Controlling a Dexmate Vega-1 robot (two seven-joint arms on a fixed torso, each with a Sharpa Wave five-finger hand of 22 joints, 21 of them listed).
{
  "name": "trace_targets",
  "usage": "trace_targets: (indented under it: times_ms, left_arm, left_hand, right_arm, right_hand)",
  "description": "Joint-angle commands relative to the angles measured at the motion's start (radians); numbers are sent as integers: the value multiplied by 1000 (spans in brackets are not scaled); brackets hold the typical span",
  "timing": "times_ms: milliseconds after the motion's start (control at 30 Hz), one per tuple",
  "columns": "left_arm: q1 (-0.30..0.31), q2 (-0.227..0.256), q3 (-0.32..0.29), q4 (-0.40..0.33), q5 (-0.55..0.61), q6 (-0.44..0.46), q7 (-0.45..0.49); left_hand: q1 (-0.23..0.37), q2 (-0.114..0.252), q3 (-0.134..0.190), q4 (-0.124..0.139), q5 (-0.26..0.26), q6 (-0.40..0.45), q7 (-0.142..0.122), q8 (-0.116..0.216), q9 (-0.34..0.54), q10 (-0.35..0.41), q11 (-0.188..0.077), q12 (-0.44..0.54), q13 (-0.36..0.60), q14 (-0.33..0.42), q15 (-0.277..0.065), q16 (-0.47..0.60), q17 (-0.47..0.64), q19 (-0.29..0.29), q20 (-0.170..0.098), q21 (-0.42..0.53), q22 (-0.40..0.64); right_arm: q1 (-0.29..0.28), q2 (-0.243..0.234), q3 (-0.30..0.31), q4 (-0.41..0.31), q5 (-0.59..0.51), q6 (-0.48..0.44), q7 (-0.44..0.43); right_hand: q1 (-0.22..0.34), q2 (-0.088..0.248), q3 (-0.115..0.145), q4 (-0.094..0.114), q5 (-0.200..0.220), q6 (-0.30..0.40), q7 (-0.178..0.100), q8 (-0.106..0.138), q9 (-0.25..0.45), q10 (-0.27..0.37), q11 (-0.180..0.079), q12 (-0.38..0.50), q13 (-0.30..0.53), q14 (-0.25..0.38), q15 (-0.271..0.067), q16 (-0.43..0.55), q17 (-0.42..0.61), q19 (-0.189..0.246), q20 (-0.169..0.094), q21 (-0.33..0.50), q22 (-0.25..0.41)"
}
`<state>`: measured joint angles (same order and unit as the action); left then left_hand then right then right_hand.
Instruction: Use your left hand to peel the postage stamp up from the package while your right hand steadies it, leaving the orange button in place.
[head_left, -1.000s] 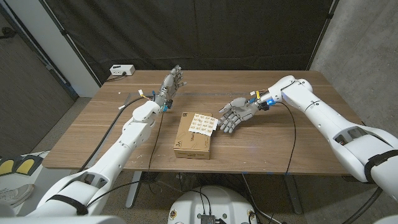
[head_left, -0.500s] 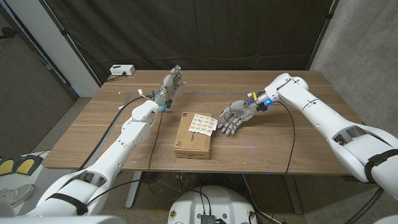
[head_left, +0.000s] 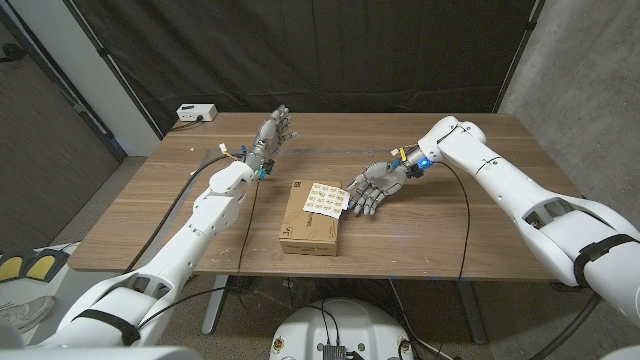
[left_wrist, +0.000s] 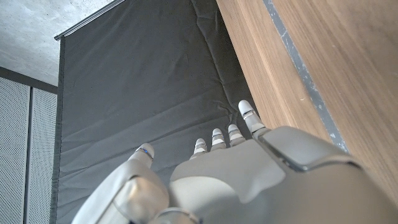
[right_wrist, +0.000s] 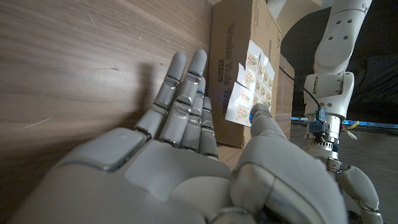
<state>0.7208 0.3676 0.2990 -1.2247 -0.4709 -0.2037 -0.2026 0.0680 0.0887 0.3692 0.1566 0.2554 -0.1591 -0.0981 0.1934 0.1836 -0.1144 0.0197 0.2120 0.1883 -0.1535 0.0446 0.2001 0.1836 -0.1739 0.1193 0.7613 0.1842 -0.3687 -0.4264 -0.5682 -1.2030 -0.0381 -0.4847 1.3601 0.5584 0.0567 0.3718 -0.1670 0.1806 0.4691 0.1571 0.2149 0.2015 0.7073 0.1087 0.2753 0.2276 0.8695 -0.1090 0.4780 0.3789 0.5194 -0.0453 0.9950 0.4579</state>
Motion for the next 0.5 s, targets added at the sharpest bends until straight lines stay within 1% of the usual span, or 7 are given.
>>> trace_targets:
  times_ms: [33,100,133,233,300,467,500]
  left_arm:
    - [-2,1,-5,13,-3,-5,-4]
    - [-3,0,-5,15,-3,-6,-5]
    - [-3,0,-5,16,-3,-6,-5]
    - [-5,0,-5,19,-3,-8,-8]
    - [-6,0,-6,22,-5,-8,-8]
    - [-14,-4,-5,39,-5,-14,-15]
    - [-16,-5,-4,43,-6,-16,-17]
  left_hand:
    - [-6,21,-1,-1,7,-2,-2,-2,2,-7,5,-2,4,-8,-5,-2,5,-99,9,-4,3]
    - [-6,21,-2,-1,7,-1,-2,-2,2,-7,4,-2,4,-9,-5,-2,5,-99,9,-4,3]
    - [-6,21,-2,-1,7,-1,-3,-2,2,-7,4,-2,4,-8,-5,-2,5,-99,8,-4,3]
    - [-6,21,-2,-1,7,-1,-2,-2,2,-6,4,-2,4,-9,-5,-2,5,-99,8,-5,3]
    - [-6,21,-2,-1,7,-2,-1,-2,2,-6,5,-2,4,-8,-5,-2,5,-99,8,-6,3]
    - [-6,22,-2,-1,7,-1,-2,-1,2,-7,5,-2,4,-8,-5,-2,5,-98,7,-7,3]
    - [-6,22,-2,-1,7,-1,-2,-1,2,-7,4,-2,4,-9,-5,-2,5,-98,7,-7,3]
  right_arm:
    - [-24,29,20,-35,-39,-32,-38]
    - [-38,28,22,-68,-52,-58,-63]
    - [-41,30,22,-79,-55,-82,-70]
    - [-64,29,28,-132,-68,-142,-112]
    - [-72,29,23,-164,-79,-197,-134]
    - [-65,36,2,-179,-83,-280,-148]
    - [-65,38,3,-176,-78,-288,-151]
  right_hand:
    - [54,-33,-36,-1,10,67,-5,19,9,71,-18,25,17,32,-48,90,61,39,-33,67,50]
    - [65,-45,-49,2,13,90,-14,23,10,86,-30,31,21,45,-57,111,67,59,-45,90,63]
    - [77,-57,-64,4,17,111,-19,26,13,116,-35,43,25,65,-78,139,76,74,-60,114,79]
    - [97,-67,-87,12,27,165,-28,37,17,163,-53,61,34,96,-93,180,82,102,-80,156,107]
    - [109,-70,-94,11,30,178,-37,39,19,180,-61,68,37,109,-99,196,84,107,-86,169,117]
    - [125,-75,-113,17,38,228,-55,50,24,234,-74,90,47,125,-105,227,90,107,-96,198,142]
    - [139,-74,-117,16,42,251,-58,57,28,262,-79,102,52,132,-107,243,96,111,-101,211,152]
